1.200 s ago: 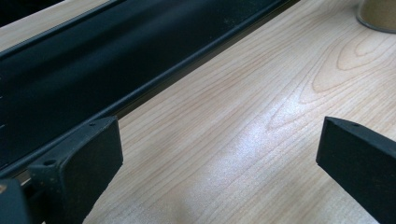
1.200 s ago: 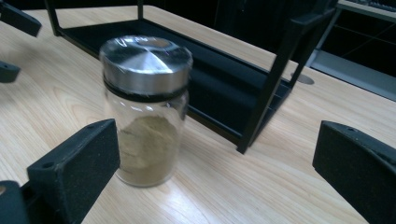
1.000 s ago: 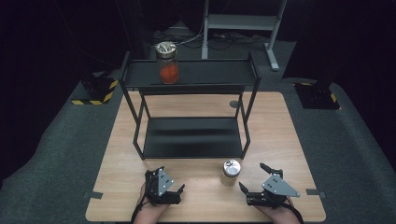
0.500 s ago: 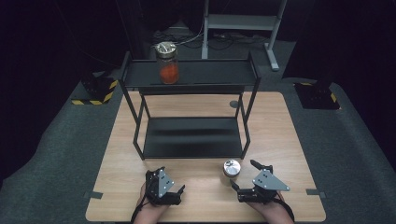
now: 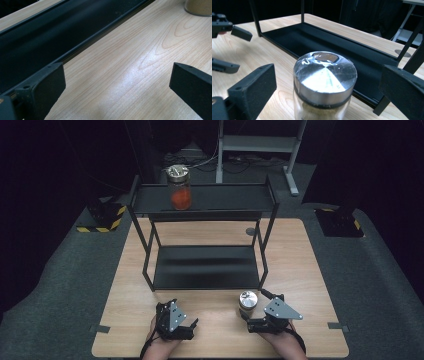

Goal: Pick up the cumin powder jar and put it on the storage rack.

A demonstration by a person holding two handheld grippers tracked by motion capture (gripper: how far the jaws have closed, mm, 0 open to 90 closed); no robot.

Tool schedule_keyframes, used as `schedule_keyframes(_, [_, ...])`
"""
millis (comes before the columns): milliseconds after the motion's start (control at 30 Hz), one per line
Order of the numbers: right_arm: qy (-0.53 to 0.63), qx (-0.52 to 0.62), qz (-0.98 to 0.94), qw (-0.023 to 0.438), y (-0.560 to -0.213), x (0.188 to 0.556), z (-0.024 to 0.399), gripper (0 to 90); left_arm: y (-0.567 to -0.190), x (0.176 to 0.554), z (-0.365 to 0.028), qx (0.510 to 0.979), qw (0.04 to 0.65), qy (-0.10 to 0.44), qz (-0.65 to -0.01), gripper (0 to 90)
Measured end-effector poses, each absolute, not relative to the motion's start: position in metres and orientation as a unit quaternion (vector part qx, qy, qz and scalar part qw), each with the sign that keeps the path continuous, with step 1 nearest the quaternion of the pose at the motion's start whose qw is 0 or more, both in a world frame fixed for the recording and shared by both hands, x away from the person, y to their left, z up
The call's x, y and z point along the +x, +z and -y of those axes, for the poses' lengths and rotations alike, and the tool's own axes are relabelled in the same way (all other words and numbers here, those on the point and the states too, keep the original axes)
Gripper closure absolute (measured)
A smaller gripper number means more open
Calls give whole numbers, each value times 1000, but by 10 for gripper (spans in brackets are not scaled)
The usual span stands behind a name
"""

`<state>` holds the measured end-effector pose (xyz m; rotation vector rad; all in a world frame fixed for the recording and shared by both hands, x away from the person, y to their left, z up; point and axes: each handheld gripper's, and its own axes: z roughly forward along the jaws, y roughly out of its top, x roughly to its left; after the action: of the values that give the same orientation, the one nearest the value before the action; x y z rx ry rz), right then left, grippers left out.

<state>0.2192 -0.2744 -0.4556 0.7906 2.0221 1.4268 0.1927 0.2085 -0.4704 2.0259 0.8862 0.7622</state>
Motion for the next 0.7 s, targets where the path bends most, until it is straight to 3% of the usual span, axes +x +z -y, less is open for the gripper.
schedule_keyframes(700, [556, 301, -735, 244, -474, 229, 281, 265, -470, 193, -209, 800, 390, 298, -345, 8])
